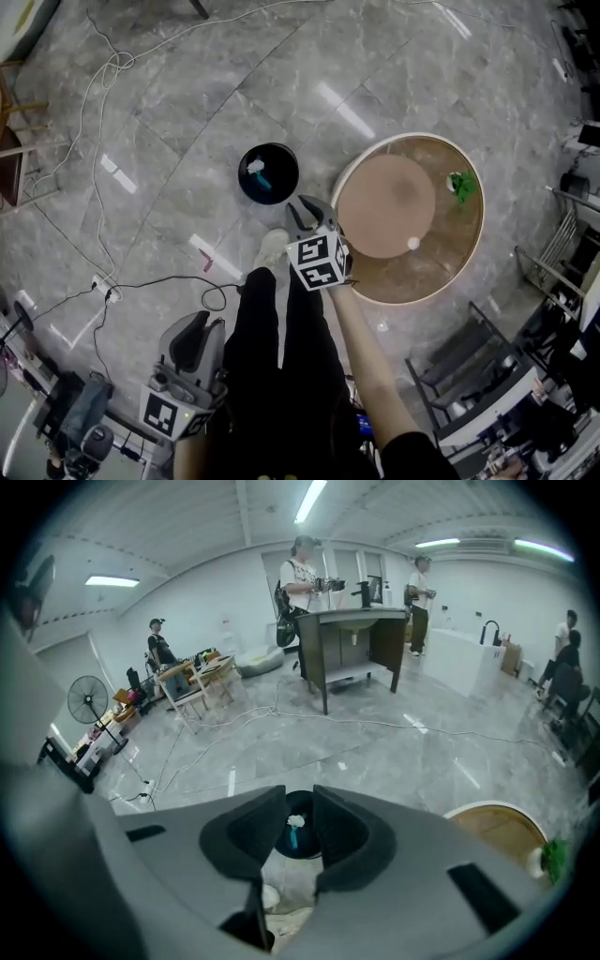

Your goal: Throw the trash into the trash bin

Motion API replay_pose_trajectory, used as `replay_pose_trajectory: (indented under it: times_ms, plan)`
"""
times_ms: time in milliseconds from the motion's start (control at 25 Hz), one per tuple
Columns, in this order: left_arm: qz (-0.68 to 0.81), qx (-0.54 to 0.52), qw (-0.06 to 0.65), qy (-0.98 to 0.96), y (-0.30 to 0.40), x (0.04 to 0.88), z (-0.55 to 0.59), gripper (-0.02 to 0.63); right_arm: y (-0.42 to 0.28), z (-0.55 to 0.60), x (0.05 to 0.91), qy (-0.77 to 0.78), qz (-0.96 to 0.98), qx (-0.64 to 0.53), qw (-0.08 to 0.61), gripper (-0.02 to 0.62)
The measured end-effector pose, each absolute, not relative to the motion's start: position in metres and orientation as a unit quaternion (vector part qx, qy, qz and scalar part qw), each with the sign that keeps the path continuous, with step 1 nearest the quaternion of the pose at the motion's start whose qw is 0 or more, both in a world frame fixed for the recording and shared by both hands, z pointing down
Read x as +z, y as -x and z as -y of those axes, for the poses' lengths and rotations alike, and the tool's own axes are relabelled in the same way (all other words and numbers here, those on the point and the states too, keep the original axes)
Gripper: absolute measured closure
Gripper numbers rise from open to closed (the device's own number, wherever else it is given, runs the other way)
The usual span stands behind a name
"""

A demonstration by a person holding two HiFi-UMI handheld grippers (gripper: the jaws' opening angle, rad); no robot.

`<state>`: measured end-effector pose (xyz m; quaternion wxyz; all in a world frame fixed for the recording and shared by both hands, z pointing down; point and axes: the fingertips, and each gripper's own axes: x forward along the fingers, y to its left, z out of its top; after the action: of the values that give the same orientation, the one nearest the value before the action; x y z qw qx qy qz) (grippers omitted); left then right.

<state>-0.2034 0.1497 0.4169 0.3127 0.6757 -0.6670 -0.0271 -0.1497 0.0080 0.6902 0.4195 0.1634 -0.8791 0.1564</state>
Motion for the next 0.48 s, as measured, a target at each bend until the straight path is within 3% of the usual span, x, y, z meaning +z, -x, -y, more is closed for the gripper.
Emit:
replay_pose_trajectory:
  times_ms: [240, 480]
  plan:
    - [0.618, -0.041, 0.277, -0.735, 0.200, 0.383, -0.117, 0.534, 0.104, -0.005, 0.601, -0.254, 0.878, 0.166, 0.371, 0.512]
    - [0.564, -0.022, 0.243, -0.789, 0.179, 0.350, -0.092, 0.534, 0.048, -0.016, 0.487, -0.372, 0.871, 0.181, 0.266, 0.591]
